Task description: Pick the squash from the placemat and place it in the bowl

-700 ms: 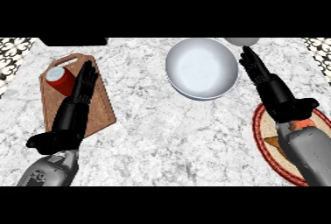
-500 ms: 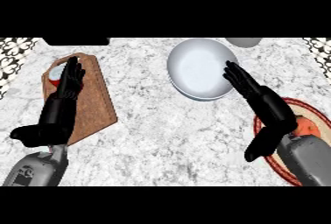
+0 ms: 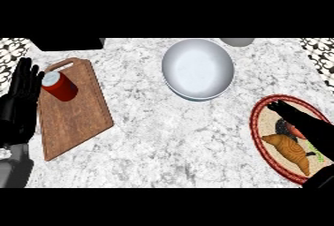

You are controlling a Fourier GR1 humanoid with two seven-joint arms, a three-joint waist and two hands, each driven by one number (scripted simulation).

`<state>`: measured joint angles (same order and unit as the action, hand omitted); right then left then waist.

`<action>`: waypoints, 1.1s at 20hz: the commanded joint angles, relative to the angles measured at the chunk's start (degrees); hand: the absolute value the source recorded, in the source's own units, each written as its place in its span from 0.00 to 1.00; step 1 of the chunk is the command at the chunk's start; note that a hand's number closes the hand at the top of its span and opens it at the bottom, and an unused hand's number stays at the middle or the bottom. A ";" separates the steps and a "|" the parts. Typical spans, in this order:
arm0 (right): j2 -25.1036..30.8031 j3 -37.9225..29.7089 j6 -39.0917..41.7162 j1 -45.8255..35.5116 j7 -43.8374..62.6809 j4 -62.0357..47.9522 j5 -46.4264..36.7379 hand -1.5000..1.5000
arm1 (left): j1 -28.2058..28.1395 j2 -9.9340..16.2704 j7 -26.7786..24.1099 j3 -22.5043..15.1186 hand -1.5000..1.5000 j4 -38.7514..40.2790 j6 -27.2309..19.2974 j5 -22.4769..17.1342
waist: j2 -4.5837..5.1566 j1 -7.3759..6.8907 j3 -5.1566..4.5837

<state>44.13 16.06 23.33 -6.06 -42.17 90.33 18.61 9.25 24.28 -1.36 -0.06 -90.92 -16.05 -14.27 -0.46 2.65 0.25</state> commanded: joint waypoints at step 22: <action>37.34 -15.71 -11.65 16.50 -29.12 -13.74 -35.10 0.00 | 2.82 -0.09 -3.07 2.54 0.50 6.34 6.66 -1.71 | 0.69 -2.89 -0.13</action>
<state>79.69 -1.55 12.98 9.82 -59.46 79.19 -9.07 12.51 25.41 -3.55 3.65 -85.08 -9.53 -16.92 0.15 0.31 0.07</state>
